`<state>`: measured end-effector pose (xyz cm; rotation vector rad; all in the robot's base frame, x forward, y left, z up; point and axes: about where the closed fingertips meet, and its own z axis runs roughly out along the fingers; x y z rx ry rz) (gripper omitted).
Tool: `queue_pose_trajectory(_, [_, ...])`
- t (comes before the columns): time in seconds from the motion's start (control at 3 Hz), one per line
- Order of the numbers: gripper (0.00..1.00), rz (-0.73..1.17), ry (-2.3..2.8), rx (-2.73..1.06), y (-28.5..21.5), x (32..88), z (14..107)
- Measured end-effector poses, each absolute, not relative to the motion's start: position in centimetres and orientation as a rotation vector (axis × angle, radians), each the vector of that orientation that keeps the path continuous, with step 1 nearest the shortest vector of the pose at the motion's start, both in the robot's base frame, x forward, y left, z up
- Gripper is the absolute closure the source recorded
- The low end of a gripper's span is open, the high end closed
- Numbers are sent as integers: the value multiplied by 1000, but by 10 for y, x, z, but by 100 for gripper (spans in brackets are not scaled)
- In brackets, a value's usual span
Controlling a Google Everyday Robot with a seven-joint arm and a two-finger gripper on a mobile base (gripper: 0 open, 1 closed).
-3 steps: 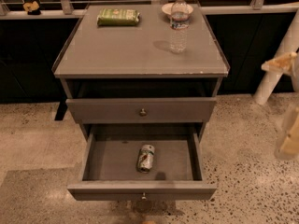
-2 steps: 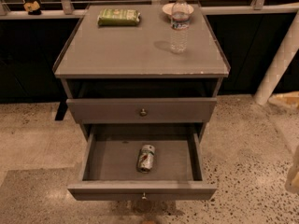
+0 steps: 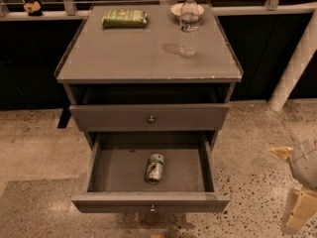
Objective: Pick 7up can from middle drawer and place on counter
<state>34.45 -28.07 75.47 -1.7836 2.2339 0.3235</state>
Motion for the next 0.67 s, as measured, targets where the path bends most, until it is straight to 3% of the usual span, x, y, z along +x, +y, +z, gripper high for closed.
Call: queue_pose_trajectory(0.67, [0,468,2126,-1883,-236,363,690])
